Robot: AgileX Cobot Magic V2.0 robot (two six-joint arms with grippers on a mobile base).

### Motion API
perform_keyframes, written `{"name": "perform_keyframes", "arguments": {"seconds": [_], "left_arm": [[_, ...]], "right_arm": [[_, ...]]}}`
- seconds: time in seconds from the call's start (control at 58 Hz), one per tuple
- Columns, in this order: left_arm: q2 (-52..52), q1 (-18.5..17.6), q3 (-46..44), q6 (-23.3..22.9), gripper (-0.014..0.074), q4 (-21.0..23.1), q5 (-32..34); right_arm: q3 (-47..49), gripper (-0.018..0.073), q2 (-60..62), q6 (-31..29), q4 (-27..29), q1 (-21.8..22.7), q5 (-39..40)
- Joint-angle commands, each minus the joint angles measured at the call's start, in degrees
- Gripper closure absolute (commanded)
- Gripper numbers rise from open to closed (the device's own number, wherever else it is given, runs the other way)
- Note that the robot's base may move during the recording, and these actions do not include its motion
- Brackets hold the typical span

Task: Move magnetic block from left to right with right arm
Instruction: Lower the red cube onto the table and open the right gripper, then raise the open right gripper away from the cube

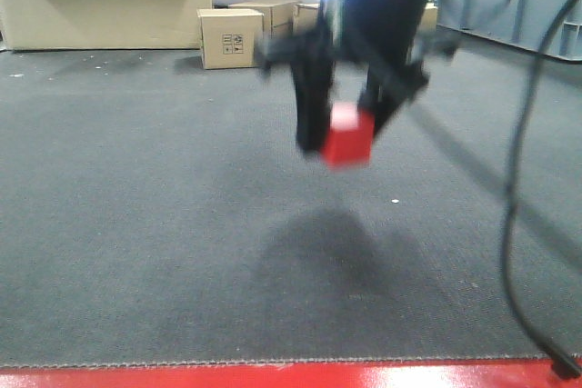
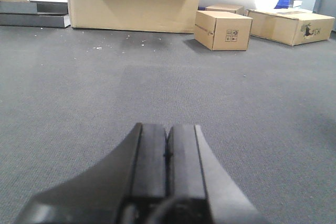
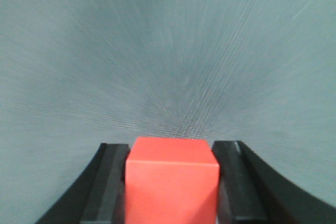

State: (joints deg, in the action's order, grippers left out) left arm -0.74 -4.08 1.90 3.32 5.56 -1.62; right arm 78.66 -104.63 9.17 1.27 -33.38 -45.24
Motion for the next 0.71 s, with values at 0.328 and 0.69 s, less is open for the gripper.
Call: {"name": "perform_keyframes", "arguments": {"seconds": [0.328, 0.69], "left_arm": [[-0.15, -0.19, 0.38, -0.34, 0.0722, 0.27, 4.76], [-0.15, -0.19, 0.38, -0.34, 0.0722, 0.27, 4.76]], "right_arm": [[2.03, 0.02, -0.99, 0.35, -0.08, 0.02, 2.26], [1.92, -0.0006, 6.9, 0.35, -0.35, 0.08, 2.78]]}}
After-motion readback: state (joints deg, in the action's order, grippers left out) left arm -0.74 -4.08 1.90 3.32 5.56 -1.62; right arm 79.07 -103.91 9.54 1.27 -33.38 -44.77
